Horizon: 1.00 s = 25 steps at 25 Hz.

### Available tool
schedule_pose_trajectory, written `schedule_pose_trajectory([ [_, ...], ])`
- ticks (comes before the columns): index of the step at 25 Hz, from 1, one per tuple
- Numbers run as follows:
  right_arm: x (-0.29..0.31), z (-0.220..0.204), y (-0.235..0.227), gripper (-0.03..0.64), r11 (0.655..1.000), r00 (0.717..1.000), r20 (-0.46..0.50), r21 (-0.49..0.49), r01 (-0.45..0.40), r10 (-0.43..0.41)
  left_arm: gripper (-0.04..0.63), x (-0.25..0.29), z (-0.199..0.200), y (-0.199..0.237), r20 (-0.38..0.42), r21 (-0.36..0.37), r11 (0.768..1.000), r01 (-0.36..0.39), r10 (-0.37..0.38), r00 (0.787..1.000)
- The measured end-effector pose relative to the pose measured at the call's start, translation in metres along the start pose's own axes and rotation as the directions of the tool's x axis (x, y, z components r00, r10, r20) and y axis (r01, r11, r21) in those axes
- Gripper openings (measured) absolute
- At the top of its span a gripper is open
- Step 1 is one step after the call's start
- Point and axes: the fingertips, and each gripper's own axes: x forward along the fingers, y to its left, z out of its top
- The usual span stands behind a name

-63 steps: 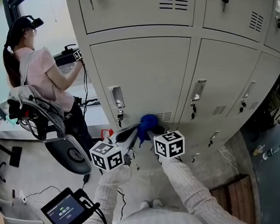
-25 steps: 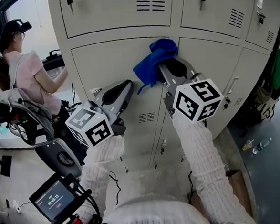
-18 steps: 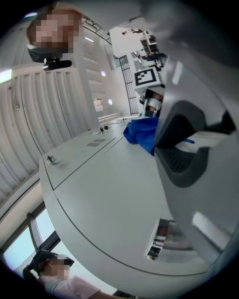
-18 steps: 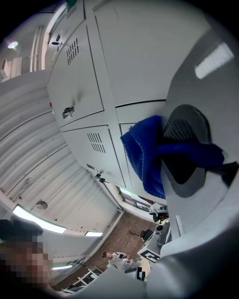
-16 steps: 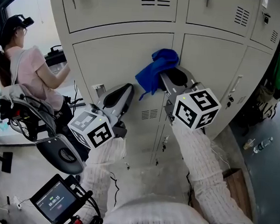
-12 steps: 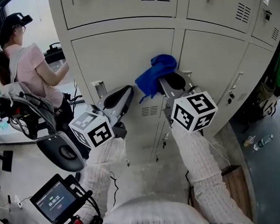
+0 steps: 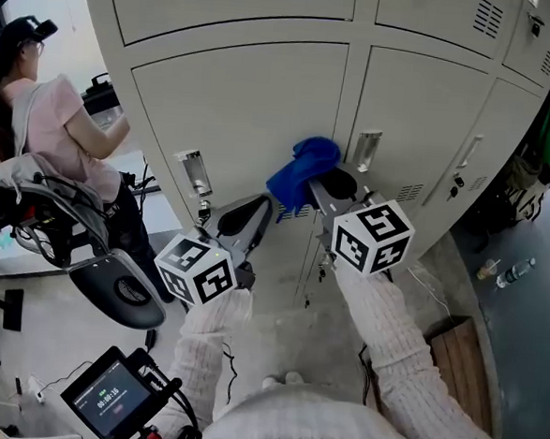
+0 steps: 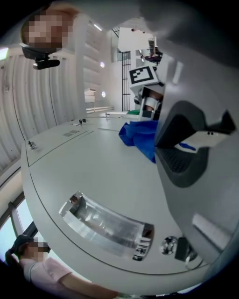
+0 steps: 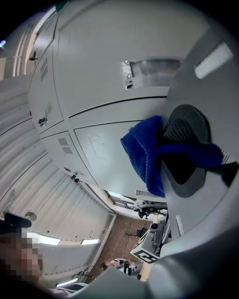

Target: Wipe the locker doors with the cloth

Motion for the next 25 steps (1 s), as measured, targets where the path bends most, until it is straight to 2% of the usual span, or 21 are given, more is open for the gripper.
schedule_pose_trajectory([
  [11, -0.003, -0.083, -0.007, 0.049, 0.991, 0.989, -0.148, 0.130, 0.021, -0.002, -0.002, 0.006, -0.056, 0.002, -0.065, -0.106, 0.994, 0.020, -0.027, 0.998],
  [14, -0.003, -0.101, -0.005, 0.049, 0.988, 0.984, -0.180, 0.149, 0.034, -0.007, -0.001, 0.006, -0.070, 0.001, -0.095, -0.101, 0.995, 0.014, -0.024, 0.995],
  [16, -0.004, -0.114, -0.003, 0.049, 0.987, 0.976, -0.216, 0.157, 0.042, -0.007, 0.000, 0.006, -0.081, -0.002, -0.125, -0.089, 0.996, 0.008, -0.020, 0.992],
  [25, -0.006, -0.163, -0.001, 0.049, 0.983, 0.939, -0.345, 0.167, 0.074, -0.012, 0.000, 0.002, -0.110, 0.004, -0.167, -0.144, 0.989, -0.026, 0.001, 0.986],
])
